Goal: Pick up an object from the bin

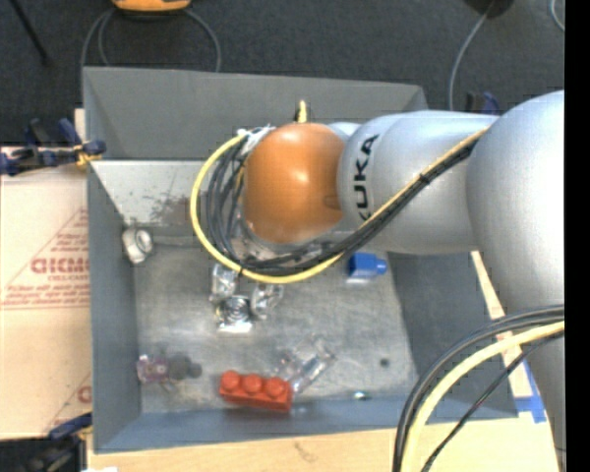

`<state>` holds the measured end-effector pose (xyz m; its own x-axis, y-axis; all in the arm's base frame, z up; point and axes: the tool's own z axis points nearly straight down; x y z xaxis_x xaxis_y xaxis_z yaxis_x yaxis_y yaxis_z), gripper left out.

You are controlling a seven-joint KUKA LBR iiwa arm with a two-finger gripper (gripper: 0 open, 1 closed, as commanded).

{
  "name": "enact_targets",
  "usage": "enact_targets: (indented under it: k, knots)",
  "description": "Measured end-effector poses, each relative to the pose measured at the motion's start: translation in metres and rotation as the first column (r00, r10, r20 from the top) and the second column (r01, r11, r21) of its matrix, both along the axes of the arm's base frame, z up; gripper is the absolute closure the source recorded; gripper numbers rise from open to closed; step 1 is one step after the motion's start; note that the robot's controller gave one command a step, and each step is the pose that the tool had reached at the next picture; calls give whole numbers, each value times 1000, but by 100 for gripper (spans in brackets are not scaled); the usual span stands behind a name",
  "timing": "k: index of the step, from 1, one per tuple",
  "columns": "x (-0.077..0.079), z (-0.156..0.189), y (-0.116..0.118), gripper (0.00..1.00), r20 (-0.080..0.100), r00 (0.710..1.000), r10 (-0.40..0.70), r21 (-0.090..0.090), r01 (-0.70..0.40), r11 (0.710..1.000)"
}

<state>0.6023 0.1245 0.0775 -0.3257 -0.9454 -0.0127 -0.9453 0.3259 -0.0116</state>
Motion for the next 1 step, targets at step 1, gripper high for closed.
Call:
enact_targets:
  k: [1]
  knots:
    - [-1,145,17,100,-3,1000,13,-5,-13,1000]
